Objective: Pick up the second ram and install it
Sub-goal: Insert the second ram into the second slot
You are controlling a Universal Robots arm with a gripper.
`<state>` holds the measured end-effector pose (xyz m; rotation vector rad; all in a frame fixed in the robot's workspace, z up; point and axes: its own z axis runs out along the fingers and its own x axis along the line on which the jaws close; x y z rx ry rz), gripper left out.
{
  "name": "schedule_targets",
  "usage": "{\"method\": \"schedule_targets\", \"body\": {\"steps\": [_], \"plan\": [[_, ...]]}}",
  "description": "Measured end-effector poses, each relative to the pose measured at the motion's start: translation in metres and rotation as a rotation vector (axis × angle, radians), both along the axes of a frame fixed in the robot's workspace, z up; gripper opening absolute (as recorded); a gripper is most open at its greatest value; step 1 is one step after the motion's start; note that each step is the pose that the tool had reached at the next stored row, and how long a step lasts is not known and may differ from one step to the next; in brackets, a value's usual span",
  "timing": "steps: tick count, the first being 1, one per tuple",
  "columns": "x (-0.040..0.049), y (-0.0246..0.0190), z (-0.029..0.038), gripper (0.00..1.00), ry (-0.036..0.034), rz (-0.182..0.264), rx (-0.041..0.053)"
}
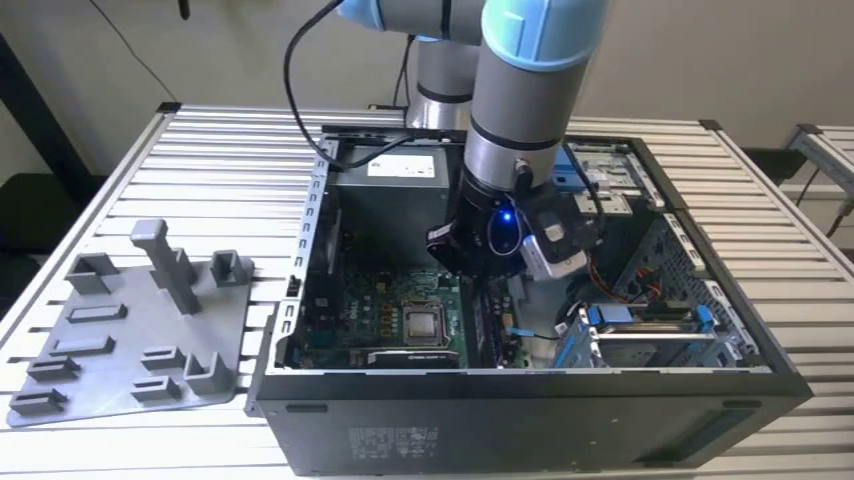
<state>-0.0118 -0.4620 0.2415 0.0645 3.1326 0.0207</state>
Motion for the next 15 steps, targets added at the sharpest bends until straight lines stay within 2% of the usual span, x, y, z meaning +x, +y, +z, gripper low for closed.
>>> {"method": "schedule_targets", "body": {"steps": [7,15], "plan": [[-0.0007,-0.0035,-0.0064,0.14,0.0001,0.000,-0.0002],[-0.0032,-0.0044,-0.0154,0.14,-0.0015,-0.015,-0.0002]]}}
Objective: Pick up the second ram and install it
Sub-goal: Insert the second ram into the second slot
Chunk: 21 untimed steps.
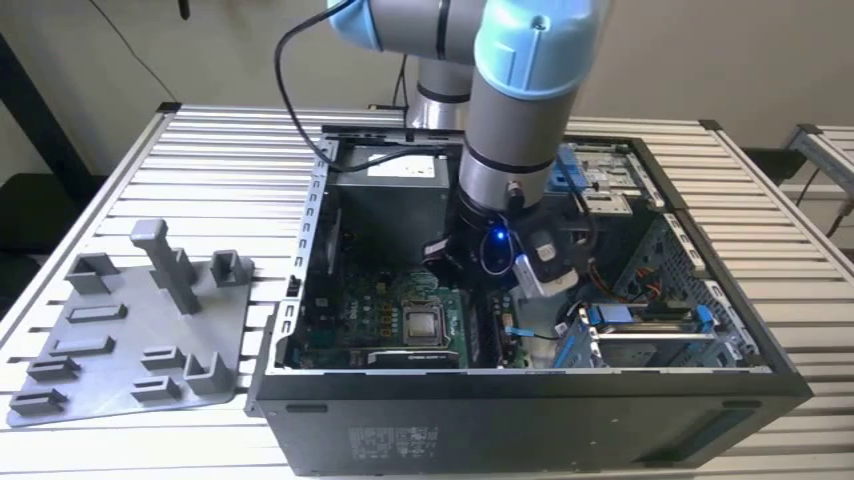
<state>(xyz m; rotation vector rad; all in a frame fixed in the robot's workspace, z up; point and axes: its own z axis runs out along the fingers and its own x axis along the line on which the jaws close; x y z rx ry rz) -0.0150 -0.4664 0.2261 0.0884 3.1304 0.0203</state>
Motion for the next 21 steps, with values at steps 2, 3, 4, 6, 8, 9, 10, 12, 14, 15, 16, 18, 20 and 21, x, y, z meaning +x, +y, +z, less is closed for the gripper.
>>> {"method": "schedule_targets", "body": {"steps": [2,3,4,6,8,9,10,12,14,15,16,18,20,21], "plan": [[-0.0013,-0.0001,-0.0006,0.14,-0.0003,-0.002,-0.0003],[-0.0018,0.0000,-0.0007,0.14,-0.0006,-0.002,-0.0003],[-0.0018,0.0000,-0.0009,0.14,-0.0013,-0.002,-0.0001],[-0.0018,0.0000,-0.0011,0.14,-0.0018,-0.002,0.0000],[-0.0018,0.0000,-0.0013,0.14,-0.0018,-0.002,-0.0001],[-0.0018,0.0000,-0.0014,0.14,-0.0019,-0.003,0.0001],[-0.0014,0.0000,-0.0014,0.14,-0.0018,-0.002,0.0001],[-0.0006,0.0000,-0.0015,0.14,-0.0019,-0.002,0.0001],[0.0003,0.0001,-0.0016,0.14,-0.0018,-0.002,0.0000],[0.0008,0.0001,-0.0016,0.14,-0.0018,-0.002,-0.0001],[0.0011,0.0001,-0.0016,0.14,-0.0018,-0.002,-0.0001],[0.0020,0.0001,-0.0018,0.14,-0.0018,-0.002,0.0000],[0.0021,0.0001,-0.0027,0.14,-0.0020,-0.003,0.0004],[0.0021,0.0001,-0.0029,0.14,-0.0019,-0.003,0.0000]]}}
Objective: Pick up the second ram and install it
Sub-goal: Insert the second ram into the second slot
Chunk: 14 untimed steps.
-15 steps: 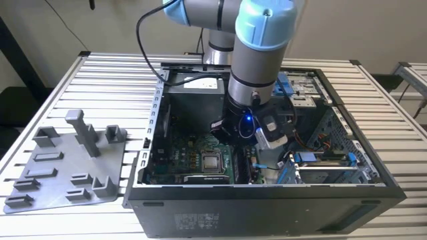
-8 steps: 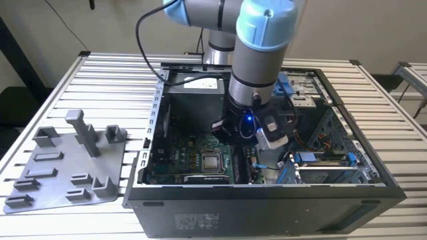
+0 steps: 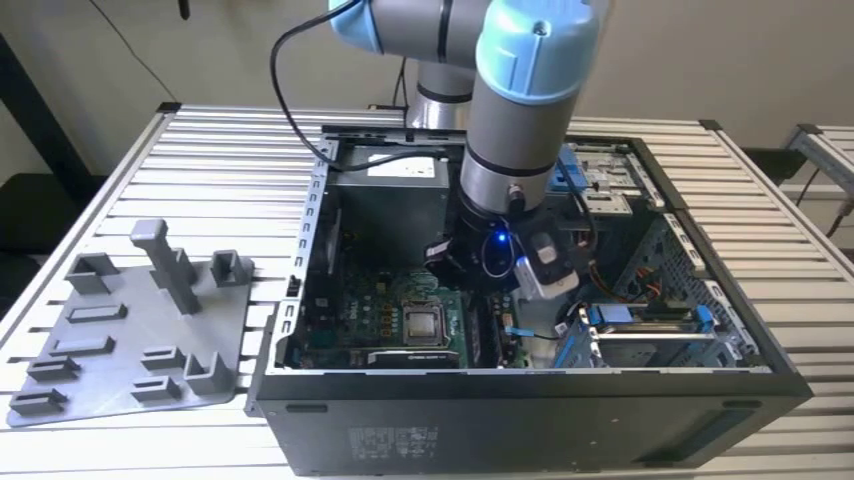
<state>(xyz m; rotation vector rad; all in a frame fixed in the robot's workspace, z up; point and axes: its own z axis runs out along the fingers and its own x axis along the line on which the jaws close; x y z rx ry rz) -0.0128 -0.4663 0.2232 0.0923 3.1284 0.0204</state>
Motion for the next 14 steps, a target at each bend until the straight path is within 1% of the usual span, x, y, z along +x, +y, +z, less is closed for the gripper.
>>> {"method": "schedule_targets", "body": {"steps": [6,14], "plan": [[-0.0005,0.0000,-0.0023,0.14,0.0000,0.000,0.0000],[-0.0010,0.0004,-0.0029,0.14,-0.0002,0.002,0.0001]]}}
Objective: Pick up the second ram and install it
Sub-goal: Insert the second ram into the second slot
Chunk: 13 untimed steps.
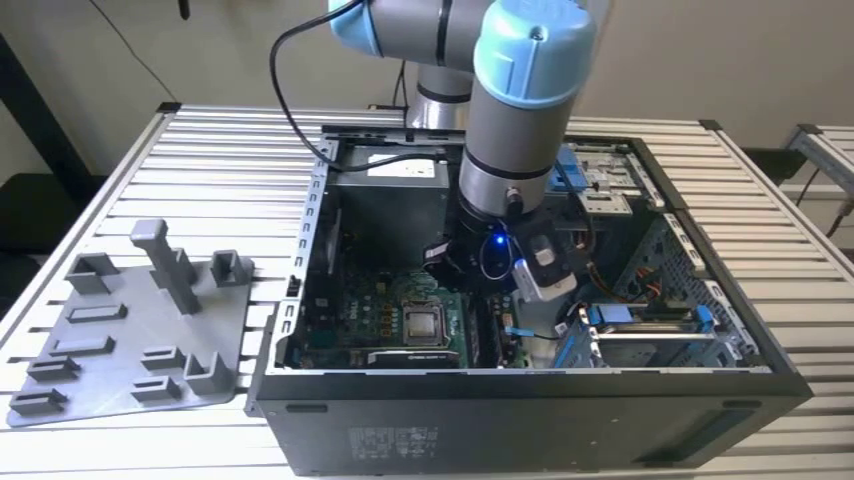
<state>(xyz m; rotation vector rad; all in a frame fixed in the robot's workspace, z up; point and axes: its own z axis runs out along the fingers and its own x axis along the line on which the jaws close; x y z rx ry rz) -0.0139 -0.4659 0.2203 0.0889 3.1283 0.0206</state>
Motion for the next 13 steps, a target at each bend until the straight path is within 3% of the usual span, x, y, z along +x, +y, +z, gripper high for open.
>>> {"method": "schedule_targets", "body": {"steps": [6,11,13], "plan": [[0.0000,0.0002,0.0001,0.14,-0.0031,0.016,-0.0002],[0.0000,0.0004,0.0000,0.14,-0.0257,0.034,-0.0002],[0.0001,0.0004,0.0000,0.14,-0.0303,0.036,-0.0003]]}}
